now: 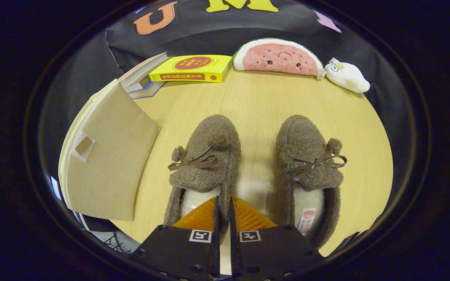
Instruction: Open the storage box then place both shoes into the box .Put the left shoe in first, then the right shoe, with the right side of both shoes facing outward in a uniform manner.
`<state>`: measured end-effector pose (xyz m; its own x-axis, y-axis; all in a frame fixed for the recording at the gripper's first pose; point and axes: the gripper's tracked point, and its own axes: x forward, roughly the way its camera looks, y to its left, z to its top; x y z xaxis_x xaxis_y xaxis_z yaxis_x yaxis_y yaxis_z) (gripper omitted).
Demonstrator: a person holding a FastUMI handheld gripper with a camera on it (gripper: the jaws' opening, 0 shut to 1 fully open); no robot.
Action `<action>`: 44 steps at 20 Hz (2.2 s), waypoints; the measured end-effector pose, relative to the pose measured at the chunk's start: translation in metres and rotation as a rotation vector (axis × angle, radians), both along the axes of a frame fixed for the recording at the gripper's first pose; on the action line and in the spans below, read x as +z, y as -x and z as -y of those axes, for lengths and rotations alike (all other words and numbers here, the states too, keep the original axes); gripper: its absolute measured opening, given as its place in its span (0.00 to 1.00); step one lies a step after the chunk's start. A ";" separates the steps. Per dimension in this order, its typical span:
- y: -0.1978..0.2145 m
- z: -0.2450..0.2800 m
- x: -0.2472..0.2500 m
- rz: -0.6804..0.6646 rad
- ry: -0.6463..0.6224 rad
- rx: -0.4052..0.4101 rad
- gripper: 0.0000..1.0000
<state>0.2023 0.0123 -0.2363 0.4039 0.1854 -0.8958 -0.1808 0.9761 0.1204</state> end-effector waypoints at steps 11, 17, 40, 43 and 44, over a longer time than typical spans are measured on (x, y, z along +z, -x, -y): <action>0.021 -0.023 0.102 0.102 -0.130 -0.059 0.00; 0.029 -0.082 0.199 0.218 -0.190 -0.051 0.00; 0.013 -0.309 0.052 -0.008 -0.120 -0.132 0.00; 0.015 -0.317 0.040 -0.051 -0.080 -0.103 0.00; 0.016 -0.318 0.038 -0.058 -0.077 -0.099 0.00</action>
<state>0.1861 0.3307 -0.1987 0.3714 0.2160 -0.9030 -0.0746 0.9764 0.2028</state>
